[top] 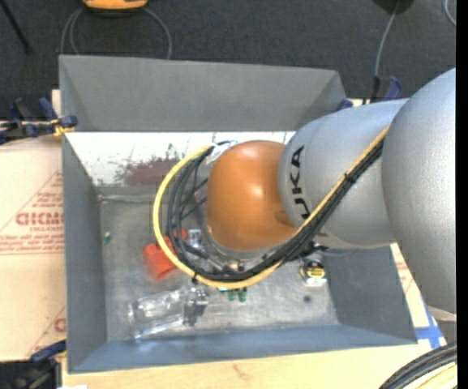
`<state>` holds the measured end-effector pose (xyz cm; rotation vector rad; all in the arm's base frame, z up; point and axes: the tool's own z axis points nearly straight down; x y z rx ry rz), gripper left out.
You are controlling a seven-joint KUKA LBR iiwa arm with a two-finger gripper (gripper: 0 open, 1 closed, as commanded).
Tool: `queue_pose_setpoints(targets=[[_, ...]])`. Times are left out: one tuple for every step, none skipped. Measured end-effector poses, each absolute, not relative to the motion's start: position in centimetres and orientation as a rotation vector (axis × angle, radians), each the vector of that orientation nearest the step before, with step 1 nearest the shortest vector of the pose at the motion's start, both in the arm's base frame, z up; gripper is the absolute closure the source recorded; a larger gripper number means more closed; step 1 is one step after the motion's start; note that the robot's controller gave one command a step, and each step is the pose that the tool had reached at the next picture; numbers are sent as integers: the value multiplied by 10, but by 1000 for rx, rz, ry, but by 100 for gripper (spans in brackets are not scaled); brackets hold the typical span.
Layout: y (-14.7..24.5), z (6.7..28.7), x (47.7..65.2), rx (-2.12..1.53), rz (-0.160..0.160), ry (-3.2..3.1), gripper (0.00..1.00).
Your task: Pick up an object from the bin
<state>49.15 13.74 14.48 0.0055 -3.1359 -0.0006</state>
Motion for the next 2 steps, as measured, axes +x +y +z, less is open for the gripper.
queue_pose_setpoints(targets=[[145, 72, 495, 151, -1, -3148, 0], [146, 75, 497, 145, -5, -3153, 100]])
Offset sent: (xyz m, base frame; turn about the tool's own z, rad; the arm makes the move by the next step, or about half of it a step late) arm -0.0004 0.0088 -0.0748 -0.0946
